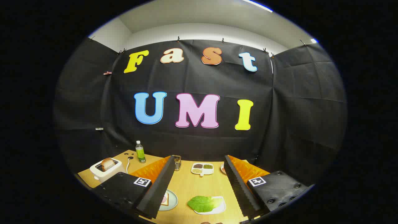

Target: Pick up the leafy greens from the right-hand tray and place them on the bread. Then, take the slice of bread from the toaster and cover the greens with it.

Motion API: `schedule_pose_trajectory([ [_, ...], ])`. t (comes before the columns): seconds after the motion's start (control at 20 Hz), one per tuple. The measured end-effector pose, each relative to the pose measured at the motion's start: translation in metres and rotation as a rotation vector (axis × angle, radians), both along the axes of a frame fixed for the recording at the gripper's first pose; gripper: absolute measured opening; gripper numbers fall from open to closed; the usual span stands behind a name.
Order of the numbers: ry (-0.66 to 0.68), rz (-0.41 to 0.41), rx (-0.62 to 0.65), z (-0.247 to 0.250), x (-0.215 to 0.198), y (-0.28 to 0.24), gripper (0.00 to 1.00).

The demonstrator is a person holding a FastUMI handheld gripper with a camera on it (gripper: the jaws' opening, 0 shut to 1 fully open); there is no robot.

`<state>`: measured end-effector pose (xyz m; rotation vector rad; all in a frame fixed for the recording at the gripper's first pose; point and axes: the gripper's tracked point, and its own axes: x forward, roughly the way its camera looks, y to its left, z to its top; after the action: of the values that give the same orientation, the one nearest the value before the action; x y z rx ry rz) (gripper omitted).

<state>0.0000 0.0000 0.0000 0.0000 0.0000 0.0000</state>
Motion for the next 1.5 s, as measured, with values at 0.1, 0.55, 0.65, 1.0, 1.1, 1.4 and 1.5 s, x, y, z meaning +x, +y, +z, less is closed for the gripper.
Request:
schedule_pose_trajectory([
  [0.1,-0.006,0.008,0.024,-0.003,0.005,0.004,0.98],
  [0.55,0.019,0.040,-0.001,-0.021,0.014,0.015,0.98],
  [0.65,0.028,0.043,-0.008,-0.023,0.011,0.016,0.98],
  [1.0,0.005,0.033,-0.018,-0.018,0.017,0.011,0.98],
  [1.1,0.016,0.026,-0.014,-0.022,0.020,0.008,0.98],
  [1.4,0.092,0.025,0.012,-0.053,0.033,-0.002,0.98],
  [1.5,0.126,0.027,0.024,-0.068,0.041,-0.007,0.98],
])
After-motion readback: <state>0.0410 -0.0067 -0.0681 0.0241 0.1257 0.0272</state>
